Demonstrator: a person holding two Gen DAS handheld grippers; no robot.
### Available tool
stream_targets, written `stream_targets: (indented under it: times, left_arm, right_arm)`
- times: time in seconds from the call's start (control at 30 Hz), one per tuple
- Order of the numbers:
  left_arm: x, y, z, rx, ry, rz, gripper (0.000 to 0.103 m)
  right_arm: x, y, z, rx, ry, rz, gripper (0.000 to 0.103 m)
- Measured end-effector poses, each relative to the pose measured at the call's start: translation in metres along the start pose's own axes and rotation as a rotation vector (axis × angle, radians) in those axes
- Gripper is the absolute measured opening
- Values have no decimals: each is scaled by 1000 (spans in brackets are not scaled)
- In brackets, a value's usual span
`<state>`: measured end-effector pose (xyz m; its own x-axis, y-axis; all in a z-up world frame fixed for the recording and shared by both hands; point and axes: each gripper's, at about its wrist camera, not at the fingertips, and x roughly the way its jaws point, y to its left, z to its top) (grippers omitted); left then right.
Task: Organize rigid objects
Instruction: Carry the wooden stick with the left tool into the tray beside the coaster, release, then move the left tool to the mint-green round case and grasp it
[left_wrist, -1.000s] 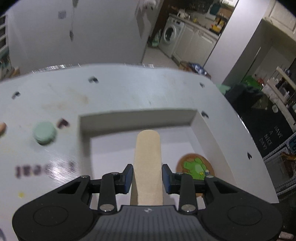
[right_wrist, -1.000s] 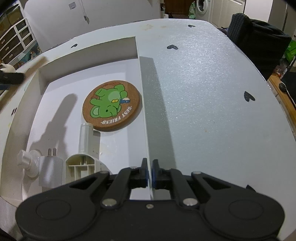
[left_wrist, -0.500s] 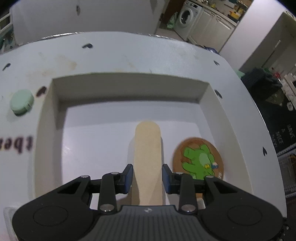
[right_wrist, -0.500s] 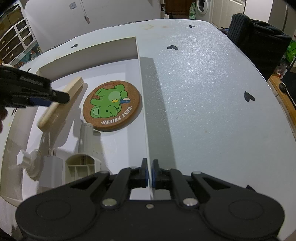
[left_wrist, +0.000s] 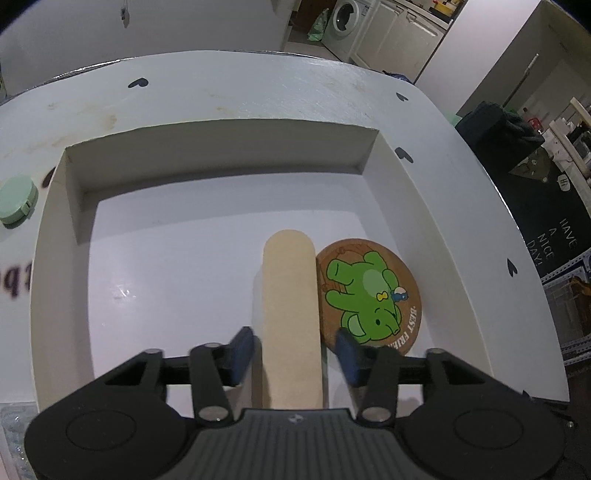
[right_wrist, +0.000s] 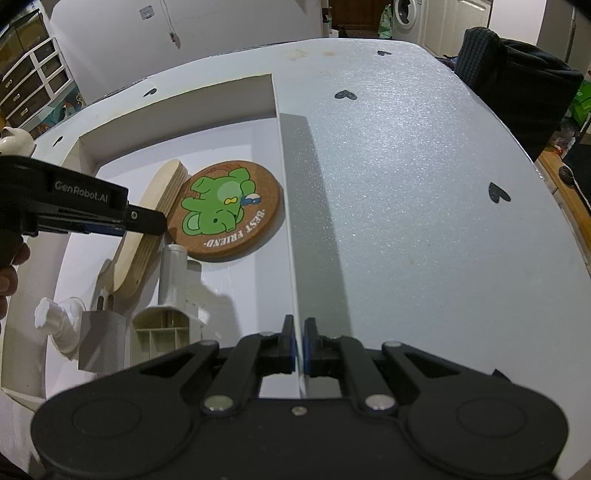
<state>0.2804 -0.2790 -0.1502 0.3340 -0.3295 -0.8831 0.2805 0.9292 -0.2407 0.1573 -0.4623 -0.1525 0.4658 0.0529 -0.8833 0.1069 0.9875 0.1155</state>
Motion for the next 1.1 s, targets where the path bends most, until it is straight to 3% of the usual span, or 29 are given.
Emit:
stream_targets:
  times: [0.3, 0.53, 0.73, 1.1]
  left_arm:
    - [-15, 0, -7, 27, -7, -17, 83]
    - [-58, 4, -8, 112, -76, -69, 102]
    - [-96, 24, -4, 129, -161, -60, 103]
    - [-125, 96, 12, 77, -272, 93, 103]
  right_arm:
    - [0, 0, 0, 1, -1, 2, 5]
    - [0, 0, 0, 0, -1, 2, 5]
    - [0, 0, 0, 1, -1, 2, 5]
    - [0, 1, 0, 1, 1, -1, 5]
